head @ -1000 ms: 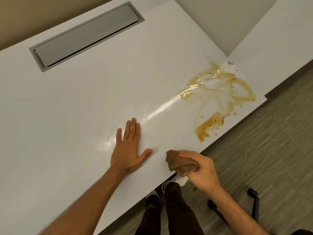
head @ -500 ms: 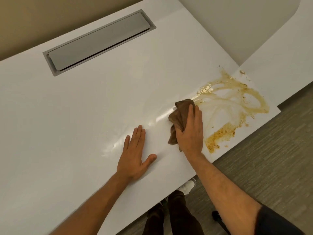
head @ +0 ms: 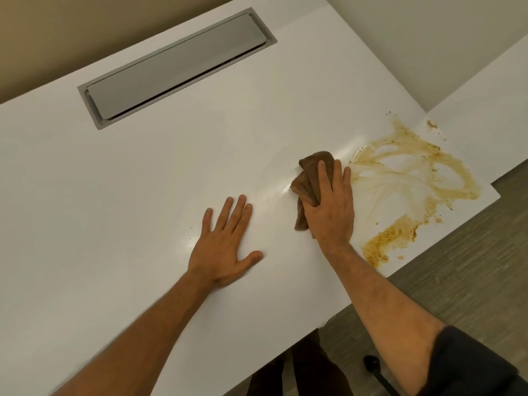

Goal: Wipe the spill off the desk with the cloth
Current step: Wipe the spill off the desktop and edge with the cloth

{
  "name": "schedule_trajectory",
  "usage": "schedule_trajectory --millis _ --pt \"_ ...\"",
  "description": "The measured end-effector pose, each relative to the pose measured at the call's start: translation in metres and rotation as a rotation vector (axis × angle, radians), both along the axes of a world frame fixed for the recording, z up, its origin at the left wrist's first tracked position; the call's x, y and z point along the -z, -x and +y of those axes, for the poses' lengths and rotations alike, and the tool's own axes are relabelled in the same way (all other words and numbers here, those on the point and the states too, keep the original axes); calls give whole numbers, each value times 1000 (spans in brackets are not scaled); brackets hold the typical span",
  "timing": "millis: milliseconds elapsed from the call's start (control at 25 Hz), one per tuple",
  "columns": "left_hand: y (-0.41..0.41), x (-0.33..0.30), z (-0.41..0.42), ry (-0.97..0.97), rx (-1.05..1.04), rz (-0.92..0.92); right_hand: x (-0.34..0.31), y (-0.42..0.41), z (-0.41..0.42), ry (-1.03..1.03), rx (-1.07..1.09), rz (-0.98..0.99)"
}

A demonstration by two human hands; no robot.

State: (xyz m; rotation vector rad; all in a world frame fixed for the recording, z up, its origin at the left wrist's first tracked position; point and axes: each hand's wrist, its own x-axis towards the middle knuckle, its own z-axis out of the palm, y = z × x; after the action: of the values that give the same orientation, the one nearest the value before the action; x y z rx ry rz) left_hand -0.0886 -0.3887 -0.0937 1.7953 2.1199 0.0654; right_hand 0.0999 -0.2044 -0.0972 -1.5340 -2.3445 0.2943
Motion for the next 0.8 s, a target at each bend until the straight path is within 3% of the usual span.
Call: schedule_trajectory --millis 240,360,560,800 --pt "1 1 3 11 6 6 0 31 17 32 -216 33" --pt "4 0 1 -25 -16 -76 -3 36 8 64 -346 72" --pt "6 -3 -3 -122 -43 -180 2 10 -39 -63 -680 2" --pt "3 -5 -4 -84 -11 -116 12 -53 -95 -70 -706 -74"
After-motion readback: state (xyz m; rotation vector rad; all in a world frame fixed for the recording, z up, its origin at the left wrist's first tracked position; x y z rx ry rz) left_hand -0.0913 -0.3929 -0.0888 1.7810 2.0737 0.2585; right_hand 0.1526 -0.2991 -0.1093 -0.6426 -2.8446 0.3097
